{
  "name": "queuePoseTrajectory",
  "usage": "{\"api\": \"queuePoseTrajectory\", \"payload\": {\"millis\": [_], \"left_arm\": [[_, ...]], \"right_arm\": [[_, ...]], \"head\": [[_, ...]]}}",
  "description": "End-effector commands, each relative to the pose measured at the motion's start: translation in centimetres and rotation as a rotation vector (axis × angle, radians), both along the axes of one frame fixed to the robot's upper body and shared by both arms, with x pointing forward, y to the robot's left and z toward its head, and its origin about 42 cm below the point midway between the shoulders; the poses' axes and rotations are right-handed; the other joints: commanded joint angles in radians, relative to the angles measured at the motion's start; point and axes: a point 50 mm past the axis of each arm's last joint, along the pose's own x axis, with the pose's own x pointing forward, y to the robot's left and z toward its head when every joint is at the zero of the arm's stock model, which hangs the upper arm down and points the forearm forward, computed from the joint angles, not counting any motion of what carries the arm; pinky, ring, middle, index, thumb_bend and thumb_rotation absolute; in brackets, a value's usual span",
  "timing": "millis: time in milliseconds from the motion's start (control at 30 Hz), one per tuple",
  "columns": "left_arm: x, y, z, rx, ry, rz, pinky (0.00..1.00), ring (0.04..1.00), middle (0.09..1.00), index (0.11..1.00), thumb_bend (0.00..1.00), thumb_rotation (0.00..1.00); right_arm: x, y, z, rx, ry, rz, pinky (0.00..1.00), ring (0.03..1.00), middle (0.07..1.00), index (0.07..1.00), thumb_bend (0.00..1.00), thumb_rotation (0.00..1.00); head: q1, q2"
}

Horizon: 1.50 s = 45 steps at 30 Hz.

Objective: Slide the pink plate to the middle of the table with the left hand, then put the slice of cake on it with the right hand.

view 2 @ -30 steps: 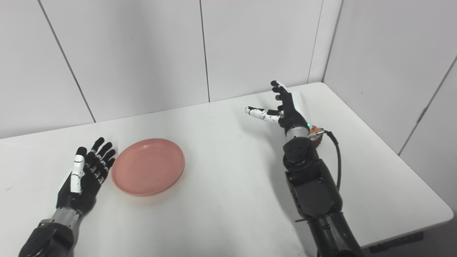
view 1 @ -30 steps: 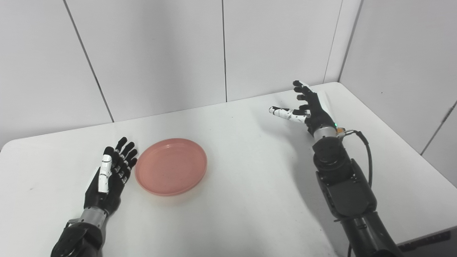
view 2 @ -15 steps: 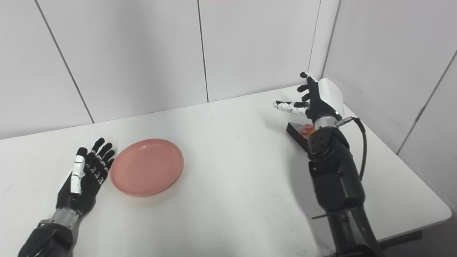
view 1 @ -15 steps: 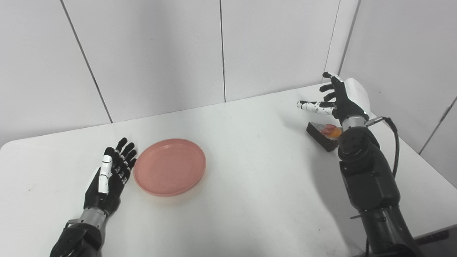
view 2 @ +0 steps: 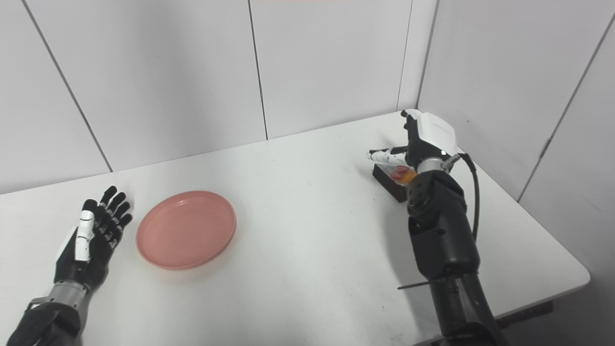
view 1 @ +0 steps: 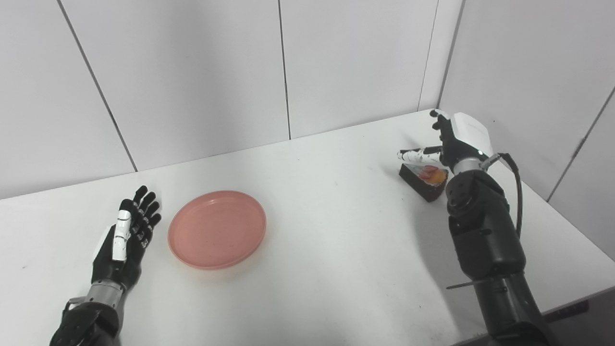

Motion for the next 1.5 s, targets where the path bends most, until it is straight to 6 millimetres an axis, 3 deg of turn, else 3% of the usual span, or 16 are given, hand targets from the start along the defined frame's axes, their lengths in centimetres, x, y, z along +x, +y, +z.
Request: {"api": "queuePoseTrajectory", "payload": {"millis": [0, 633, 900, 933, 1000, 1033, 1100, 1133, 1200, 1300, 1433, 1467], "left_arm": [[-0.3, 0.3, -0.5, -0.004, -0.015, 0.004, 1.00, 1.000, 1.000, 1.000, 0.77, 1.00], [-0.8, -0.2, 0.1, 0.001, -0.035, -0.012, 1.00, 1.000, 1.000, 1.000, 0.73, 1.00], [-0.9, -0.3, 0.2, 0.001, -0.037, -0.018, 1.00, 1.000, 1.000, 1.000, 0.71, 1.00], [-0.8, -0.2, 0.2, 0.003, -0.038, -0.017, 1.00, 1.000, 1.000, 1.000, 0.70, 1.00], [-0.8, -0.2, 0.2, 0.002, -0.037, -0.020, 1.00, 1.000, 1.000, 1.000, 0.70, 1.00], [-0.8, -0.3, 0.3, -0.001, -0.035, -0.021, 1.00, 1.000, 1.000, 1.000, 0.70, 1.00], [-0.9, -0.4, 0.5, -0.006, -0.034, -0.024, 1.00, 1.000, 1.000, 1.000, 0.69, 1.00], [-1.0, -0.5, 0.5, -0.006, -0.035, -0.026, 1.00, 1.000, 1.000, 1.000, 0.68, 1.00], [-1.0, -0.6, 0.6, -0.002, -0.033, -0.023, 1.00, 1.000, 1.000, 1.000, 0.67, 1.00], [-1.1, -0.7, 0.7, 0.001, -0.029, -0.027, 1.00, 1.000, 1.000, 1.000, 0.67, 1.00], [-1.2, -0.9, 0.9, 0.000, -0.032, -0.031, 1.00, 1.000, 1.000, 1.000, 0.66, 1.00], [-1.3, -0.9, 0.9, -0.003, -0.033, -0.032, 1.00, 1.000, 1.000, 1.000, 0.66, 1.00]], "right_arm": [[0.7, -0.5, 2.5, -0.055, -0.049, -0.004, 0.71, 0.823, 0.862, 0.884, 0.86, 0.40], [1.4, -1.5, -0.2, -0.041, 0.074, -0.031, 0.61, 0.776, 0.840, 0.862, 0.86, 0.35], [1.2, -2.1, -0.8, -0.062, 0.150, -0.029, 0.67, 0.794, 0.832, 0.850, 0.83, 0.30], [1.1, -2.1, -0.8, -0.056, 0.153, -0.028, 0.61, 0.739, 0.795, 0.844, 0.83, 0.27], [0.9, -2.2, -0.9, -0.044, 0.160, -0.022, 0.36, 0.475, 0.582, 0.825, 0.81, 0.19], [0.8, -2.2, -0.9, -0.039, 0.165, -0.020, 0.36, 0.475, 0.582, 0.825, 0.81, 0.19], [0.6, -2.3, -1.0, -0.045, 0.182, -0.015, 0.28, 0.371, 0.490, 0.816, 0.79, 0.14], [0.5, -2.4, -1.1, -0.053, 0.191, -0.012, 0.20, 0.280, 0.401, 0.792, 0.77, 0.07], [0.5, -2.5, -1.2, -0.040, 0.202, -0.013, 0.14, 0.217, 0.332, 0.760, 0.74, 0.02], [0.5, -2.5, -1.3, -0.065, 0.212, -0.022, 0.12, 0.205, 0.444, 0.716, 0.59, 0.00], [0.4, -2.3, -1.3, -0.093, 0.170, -0.045, 0.13, 0.218, 0.468, 0.659, 0.56, 0.00], [0.3, -2.1, -1.3, -0.088, 0.144, -0.048, 0.17, 0.259, 0.471, 0.575, 0.55, 0.00]], "head": [[0.001, 0.000], [0.010, 0.010], [0.012, 0.013], [0.016, 0.017], [0.017, 0.017], [0.019, 0.019], [0.020, 0.020], [0.022, 0.022], [0.024, 0.023], [0.029, 0.025], [0.035, 0.028], [0.036, 0.028]]}}
